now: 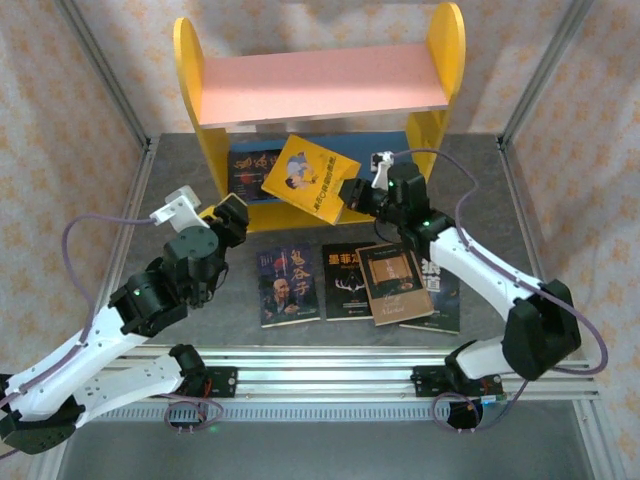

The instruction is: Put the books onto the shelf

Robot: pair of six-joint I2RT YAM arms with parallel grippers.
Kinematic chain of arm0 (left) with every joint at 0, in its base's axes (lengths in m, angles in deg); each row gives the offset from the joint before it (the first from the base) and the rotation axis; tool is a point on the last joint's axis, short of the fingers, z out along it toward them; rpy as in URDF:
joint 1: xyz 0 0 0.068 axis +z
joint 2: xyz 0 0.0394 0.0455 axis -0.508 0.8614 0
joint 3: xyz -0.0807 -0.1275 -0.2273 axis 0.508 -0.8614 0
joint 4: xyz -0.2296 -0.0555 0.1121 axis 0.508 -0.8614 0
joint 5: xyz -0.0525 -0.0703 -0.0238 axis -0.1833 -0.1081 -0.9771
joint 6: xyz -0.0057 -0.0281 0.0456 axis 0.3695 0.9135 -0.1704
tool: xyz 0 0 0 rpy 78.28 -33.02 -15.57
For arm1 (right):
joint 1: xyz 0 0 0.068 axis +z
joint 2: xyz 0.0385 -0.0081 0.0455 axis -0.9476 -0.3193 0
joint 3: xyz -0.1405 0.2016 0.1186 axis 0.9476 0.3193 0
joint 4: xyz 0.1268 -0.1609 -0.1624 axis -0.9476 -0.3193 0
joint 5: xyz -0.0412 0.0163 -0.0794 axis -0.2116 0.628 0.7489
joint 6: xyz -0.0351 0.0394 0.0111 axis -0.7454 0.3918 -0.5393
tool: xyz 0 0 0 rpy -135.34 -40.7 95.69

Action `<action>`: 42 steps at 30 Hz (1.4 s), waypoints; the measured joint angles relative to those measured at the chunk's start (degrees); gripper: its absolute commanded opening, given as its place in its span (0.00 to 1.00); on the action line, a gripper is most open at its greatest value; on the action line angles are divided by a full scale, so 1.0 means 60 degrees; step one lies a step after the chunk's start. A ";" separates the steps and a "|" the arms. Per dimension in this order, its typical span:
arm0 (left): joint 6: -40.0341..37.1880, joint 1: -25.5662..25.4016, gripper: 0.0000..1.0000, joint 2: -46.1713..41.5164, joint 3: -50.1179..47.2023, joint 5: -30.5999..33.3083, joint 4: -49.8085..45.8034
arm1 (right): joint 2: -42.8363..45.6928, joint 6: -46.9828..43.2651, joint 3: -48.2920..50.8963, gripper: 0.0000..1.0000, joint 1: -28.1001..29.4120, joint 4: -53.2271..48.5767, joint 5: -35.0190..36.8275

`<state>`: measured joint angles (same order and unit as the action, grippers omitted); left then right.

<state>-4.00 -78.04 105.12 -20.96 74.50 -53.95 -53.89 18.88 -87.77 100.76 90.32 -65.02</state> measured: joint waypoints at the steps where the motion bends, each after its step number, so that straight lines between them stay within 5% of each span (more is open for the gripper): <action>1: -0.0015 0.0047 0.56 0.0000 0.0117 -0.0018 -0.0302 | -0.0182 -0.0131 -0.0157 0.00 -0.0058 -0.0080 -0.0200; 9: -0.0248 0.1005 0.56 0.0368 0.0441 -0.0933 -0.1825 | -0.1453 -0.0962 -0.1508 0.00 -0.0266 -0.0448 -0.1308; 25: -0.1355 0.3045 0.57 0.3195 0.0980 -0.4415 -0.1909 | -0.3595 -0.2211 -0.4204 0.00 -0.0375 -0.1723 -0.2765; 42: -0.1767 0.3694 0.58 0.4816 0.1712 -0.5395 -0.1140 | -0.5315 -0.3238 -0.6379 0.00 -0.0576 -0.3126 -0.3872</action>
<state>-14.60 -55.87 134.01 -10.69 42.13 -60.79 -85.78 -0.55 -126.04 97.31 71.57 -88.25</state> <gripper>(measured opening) 0.576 0.095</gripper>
